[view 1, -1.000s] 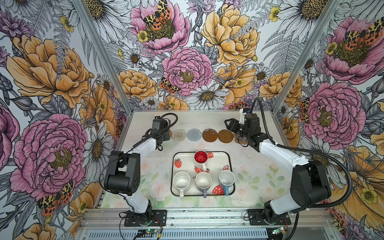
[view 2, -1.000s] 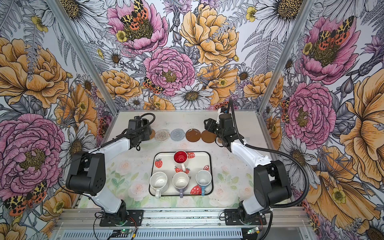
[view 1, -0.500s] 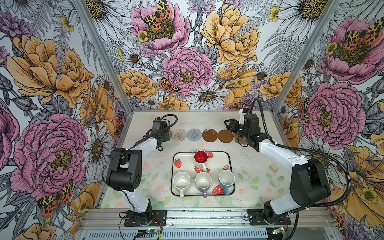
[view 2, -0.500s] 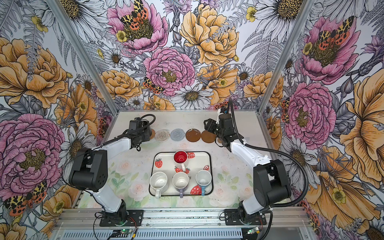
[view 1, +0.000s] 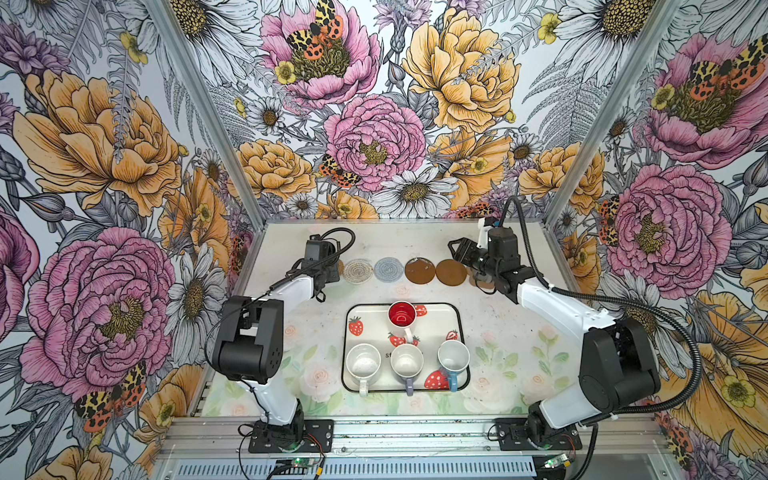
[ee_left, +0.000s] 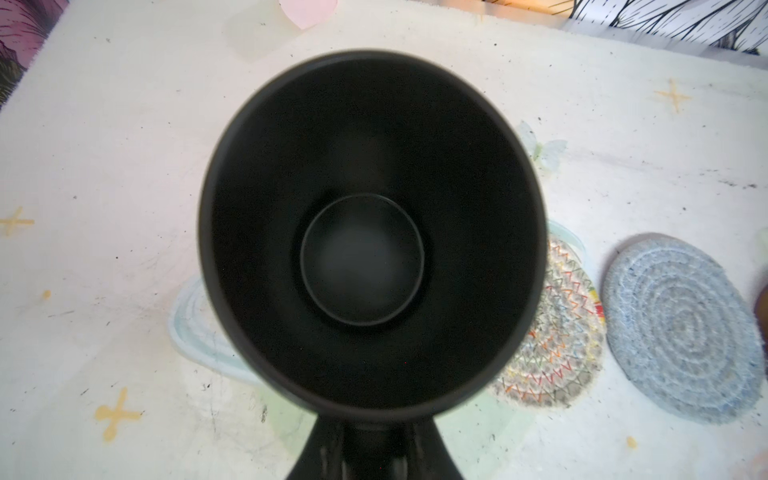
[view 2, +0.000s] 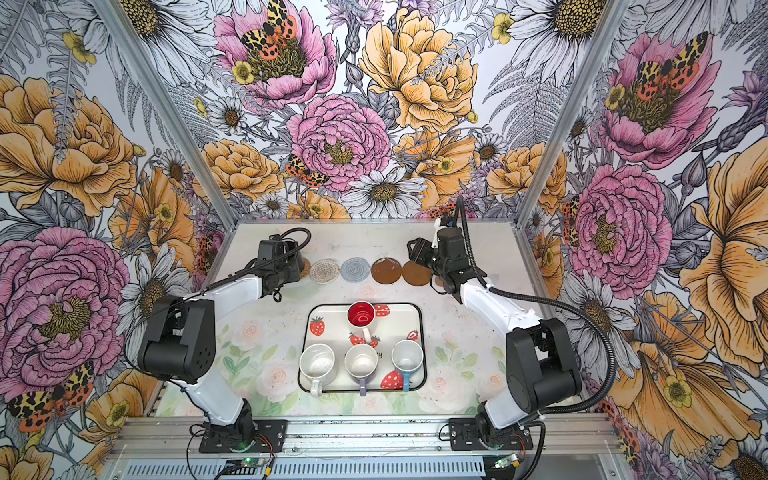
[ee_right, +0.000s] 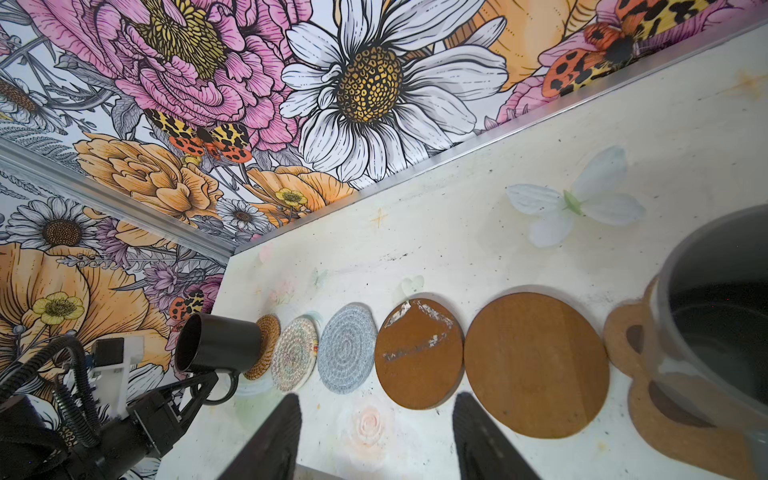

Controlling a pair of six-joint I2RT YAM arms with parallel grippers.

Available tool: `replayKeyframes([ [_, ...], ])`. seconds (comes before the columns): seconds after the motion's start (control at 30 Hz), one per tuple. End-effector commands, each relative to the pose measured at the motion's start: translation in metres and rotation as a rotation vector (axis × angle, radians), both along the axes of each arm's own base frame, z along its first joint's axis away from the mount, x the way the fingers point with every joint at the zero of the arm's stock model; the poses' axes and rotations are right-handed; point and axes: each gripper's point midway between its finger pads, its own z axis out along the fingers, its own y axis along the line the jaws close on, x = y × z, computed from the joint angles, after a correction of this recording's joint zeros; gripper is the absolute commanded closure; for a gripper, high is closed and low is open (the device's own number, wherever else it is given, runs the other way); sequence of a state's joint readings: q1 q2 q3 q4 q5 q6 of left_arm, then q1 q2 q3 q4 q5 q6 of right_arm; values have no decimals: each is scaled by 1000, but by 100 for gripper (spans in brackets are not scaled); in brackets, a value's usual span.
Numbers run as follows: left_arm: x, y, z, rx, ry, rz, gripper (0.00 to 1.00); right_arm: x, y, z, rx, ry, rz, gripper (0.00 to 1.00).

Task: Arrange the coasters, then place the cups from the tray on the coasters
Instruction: 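Carry the black mug with the left gripper over the woven rattan coaster, then lower the black mug onto the rattan coaster and open the left gripper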

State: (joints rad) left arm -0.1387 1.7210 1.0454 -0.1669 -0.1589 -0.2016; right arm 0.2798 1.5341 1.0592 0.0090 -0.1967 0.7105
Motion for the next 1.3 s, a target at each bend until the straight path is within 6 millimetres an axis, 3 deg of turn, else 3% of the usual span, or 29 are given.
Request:
replayKeyframes([
  [0.0, 26, 3, 33, -29, -132, 20, 100, 6, 1, 7, 3, -19, 8, 39],
  [1.27, 36, 4, 26, -43, -96, 23, 100, 8, 3, 5, 2, -10, 17, 40],
])
